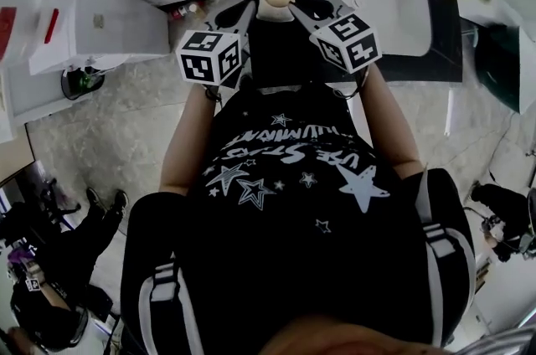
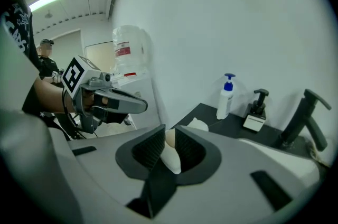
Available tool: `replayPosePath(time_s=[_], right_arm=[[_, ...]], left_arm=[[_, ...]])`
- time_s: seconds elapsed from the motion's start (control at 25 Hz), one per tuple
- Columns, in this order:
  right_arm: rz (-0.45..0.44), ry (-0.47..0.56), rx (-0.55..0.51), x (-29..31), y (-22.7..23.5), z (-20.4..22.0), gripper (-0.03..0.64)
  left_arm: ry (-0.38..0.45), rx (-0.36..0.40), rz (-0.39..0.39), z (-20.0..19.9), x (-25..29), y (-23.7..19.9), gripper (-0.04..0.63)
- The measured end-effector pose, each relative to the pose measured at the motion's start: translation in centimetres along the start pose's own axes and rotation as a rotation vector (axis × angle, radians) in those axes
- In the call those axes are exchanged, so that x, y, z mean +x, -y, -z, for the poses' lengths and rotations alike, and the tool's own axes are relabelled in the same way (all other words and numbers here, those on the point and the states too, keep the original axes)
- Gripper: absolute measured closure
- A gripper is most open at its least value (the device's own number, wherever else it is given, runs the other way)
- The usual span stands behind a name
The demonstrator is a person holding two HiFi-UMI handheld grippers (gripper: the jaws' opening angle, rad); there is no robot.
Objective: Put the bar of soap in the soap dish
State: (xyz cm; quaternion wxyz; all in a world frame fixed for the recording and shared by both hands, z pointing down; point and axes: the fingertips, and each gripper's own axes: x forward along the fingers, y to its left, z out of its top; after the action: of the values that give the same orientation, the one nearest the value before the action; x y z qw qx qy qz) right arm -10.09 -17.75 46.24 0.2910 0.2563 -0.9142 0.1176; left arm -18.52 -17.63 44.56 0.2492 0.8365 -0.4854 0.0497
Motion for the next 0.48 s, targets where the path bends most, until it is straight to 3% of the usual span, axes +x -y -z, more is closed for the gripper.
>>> replayPosePath(time_s=[0.48], right_arm=[[-0.198,0.074,-0.119,-5.4,1.1,1.0,0.554]], left_arm=[[0.157,-0.017,-0.18,-1.7,-1.3,7.2,0.583]])
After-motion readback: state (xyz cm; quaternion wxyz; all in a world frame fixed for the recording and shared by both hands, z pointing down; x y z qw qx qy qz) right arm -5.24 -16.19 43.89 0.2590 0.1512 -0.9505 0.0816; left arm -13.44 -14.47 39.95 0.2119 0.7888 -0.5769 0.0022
